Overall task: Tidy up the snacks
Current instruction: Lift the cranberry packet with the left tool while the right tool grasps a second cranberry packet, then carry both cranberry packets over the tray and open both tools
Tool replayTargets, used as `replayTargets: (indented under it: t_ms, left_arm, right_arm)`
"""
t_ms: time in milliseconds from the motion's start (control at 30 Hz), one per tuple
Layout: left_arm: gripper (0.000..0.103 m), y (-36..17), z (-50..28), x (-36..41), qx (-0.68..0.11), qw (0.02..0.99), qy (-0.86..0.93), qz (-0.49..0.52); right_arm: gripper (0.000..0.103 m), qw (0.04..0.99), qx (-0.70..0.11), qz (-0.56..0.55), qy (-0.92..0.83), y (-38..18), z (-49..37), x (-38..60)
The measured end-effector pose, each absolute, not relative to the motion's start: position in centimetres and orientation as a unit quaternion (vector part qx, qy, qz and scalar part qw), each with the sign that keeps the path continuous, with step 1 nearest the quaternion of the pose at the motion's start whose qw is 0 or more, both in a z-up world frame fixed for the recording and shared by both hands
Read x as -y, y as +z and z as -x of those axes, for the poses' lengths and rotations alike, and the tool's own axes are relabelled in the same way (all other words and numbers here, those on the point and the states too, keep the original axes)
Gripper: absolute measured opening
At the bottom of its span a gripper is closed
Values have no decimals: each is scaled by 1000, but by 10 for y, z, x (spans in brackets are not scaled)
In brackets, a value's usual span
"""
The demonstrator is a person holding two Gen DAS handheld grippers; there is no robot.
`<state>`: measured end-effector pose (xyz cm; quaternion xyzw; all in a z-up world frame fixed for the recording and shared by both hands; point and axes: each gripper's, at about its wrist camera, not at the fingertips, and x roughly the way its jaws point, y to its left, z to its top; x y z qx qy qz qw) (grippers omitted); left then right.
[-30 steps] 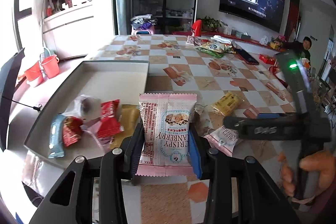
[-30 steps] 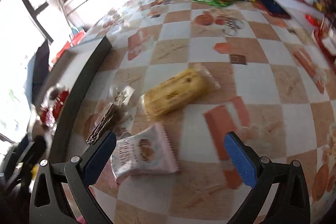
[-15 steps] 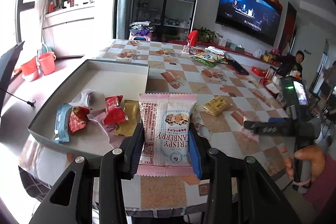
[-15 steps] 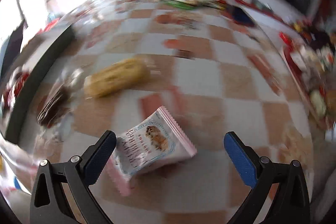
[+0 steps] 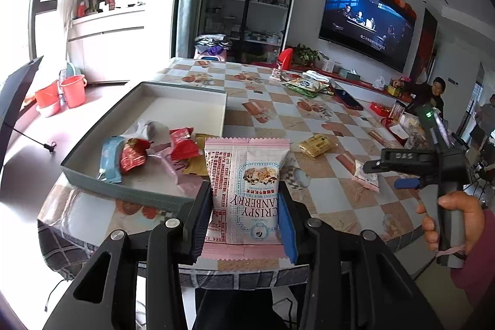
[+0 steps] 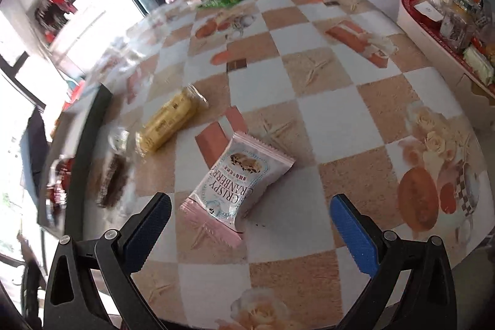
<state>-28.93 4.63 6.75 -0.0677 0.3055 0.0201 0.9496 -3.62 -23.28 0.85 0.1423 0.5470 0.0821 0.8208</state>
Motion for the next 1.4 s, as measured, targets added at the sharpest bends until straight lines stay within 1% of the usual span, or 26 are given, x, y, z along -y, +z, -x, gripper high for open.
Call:
replayTargets:
  t_ms: [67,100,167,200,233,267,333,433,600,833,1167,1267,1400]
  left_arm:
    - [44,66,292,-49,-307,949,23,70]
    - [44,64,293,-49,-307,949,23,70]
    - [44,62,295,-52,-307,949,26,70]
    - [44,61,296,-53,-306,949,28,69]
    - [44,60,297,-54,-305,950,30,67]
    - [44,59,298,-55,-305,949,34,66]
    - [44,57,299,-58,-307,949,34,68]
    - [44,57,298,-62,-306,949,39,68]
    - [44,62,300,-68,-299,951,43,67]
    - [44,74,302,-88,-287,954,58,72]
    - [44,116,287,-137,-262,957,101,67]
    - [44,115,273,-148,-276,953,102,72]
    - [44,99,249,-156,-306,943,107,72]
  right_arm:
    - [103,808,-563,-157,73,-2,32,230]
    - [103,813,-558,-155,60,-2,31,228]
    - [90,820,-555,-127,55,-2,27,217]
    - [76,828,-551,-91,49,0,27,207]
    - [58,832,-548,-73,48,0,27,202]
    - [51,838,-542,-50,46,2,29,196]
    - [46,841,-537,-42,51,2,33,195]
    - [44,843,-531,-47,70,3,41,199]
    - [44,841,-520,-94,120,15,55,207]
    - [44,854,-477,-105,176,57,67,185]
    - [44,840,-444,-99,295,104,70,93]
    - [44,830,-448,-86,320,106,62,58]
    - [44,814,-459,-78,348,98,48,18]
